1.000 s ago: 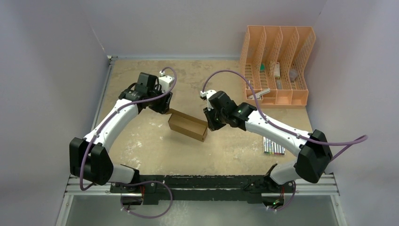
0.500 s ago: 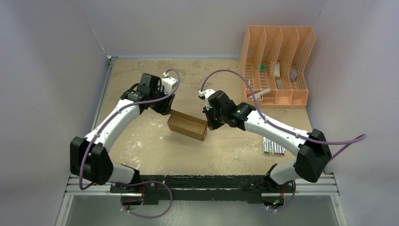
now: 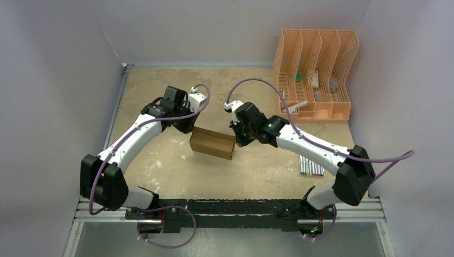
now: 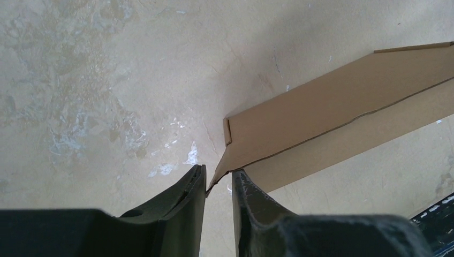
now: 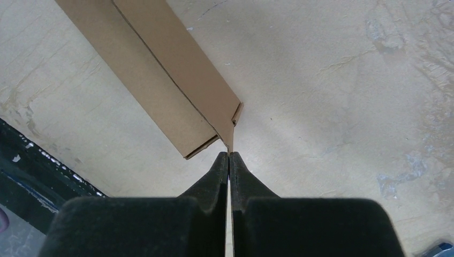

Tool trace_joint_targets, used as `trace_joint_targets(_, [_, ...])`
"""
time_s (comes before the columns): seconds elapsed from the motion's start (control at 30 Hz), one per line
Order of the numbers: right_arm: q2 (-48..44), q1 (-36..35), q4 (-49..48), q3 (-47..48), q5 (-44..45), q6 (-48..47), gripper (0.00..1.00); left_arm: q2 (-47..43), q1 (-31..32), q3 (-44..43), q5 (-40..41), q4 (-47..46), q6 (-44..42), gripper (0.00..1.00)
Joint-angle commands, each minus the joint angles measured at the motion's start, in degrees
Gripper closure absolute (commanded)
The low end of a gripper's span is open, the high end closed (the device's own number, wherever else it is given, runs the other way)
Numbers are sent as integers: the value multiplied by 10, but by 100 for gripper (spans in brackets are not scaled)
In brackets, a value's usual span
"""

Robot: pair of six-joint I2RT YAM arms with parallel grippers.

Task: Fold the paper box

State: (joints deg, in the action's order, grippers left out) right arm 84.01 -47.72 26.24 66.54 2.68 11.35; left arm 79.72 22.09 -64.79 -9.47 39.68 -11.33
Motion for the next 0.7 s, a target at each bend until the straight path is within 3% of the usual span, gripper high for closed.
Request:
trace_joint_targets(0.0, [-2, -3, 18, 21, 25, 4, 100, -14, 3, 2, 12, 5, 4, 77])
trace_joint_targets(0.2, [8, -3, 14, 29, 24, 4, 100, -12, 2, 10, 7, 0, 55, 83])
trace_joint_targets(0.43, [35, -4, 16, 62, 44, 13, 100, 1, 7, 25, -16, -25, 193, 95])
trace_joint_targets(0.67, [52, -4, 50, 110, 64, 40, 100, -30, 47, 61, 36, -72, 304, 96])
